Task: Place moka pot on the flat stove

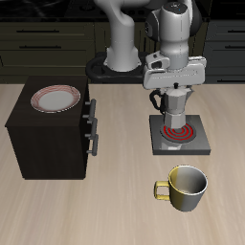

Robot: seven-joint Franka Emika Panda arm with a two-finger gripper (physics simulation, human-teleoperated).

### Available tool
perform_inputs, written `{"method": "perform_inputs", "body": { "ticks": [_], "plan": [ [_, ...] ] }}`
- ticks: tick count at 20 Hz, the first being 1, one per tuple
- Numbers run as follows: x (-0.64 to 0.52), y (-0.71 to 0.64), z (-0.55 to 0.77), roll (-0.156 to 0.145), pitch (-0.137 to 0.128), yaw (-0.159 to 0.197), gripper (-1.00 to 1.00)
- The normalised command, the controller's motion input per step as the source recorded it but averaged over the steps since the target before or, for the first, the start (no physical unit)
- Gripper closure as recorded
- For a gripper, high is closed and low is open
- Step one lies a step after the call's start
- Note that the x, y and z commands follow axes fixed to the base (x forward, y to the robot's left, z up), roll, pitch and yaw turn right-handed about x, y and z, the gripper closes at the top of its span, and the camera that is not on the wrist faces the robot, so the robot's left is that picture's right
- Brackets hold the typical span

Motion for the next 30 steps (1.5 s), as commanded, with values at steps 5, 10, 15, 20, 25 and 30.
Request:
{"method": "perform_inputs", "body": {
  "ticks": [5,10,15,20,25,30],
  "plan": [
    [-0.13,0.13,-0.2,0.028,0.026,-0.004,1.0],
    [-0.09,-0.11,-0.15,-0.039,-0.005,-0.004,1.0],
    [-0.08,0.01,-0.03,-0.001,-0.01,-0.018,1.0],
    [-0.07,0.03,-0.1,0.006,-0.026,0.022,1.0],
    [0.06,0.02,-0.15,0.036,0.003,0.028,-1.0],
    [0.0,0.01,0.02,0.003,-0.018,0.017,-1.0]
  ]
}}
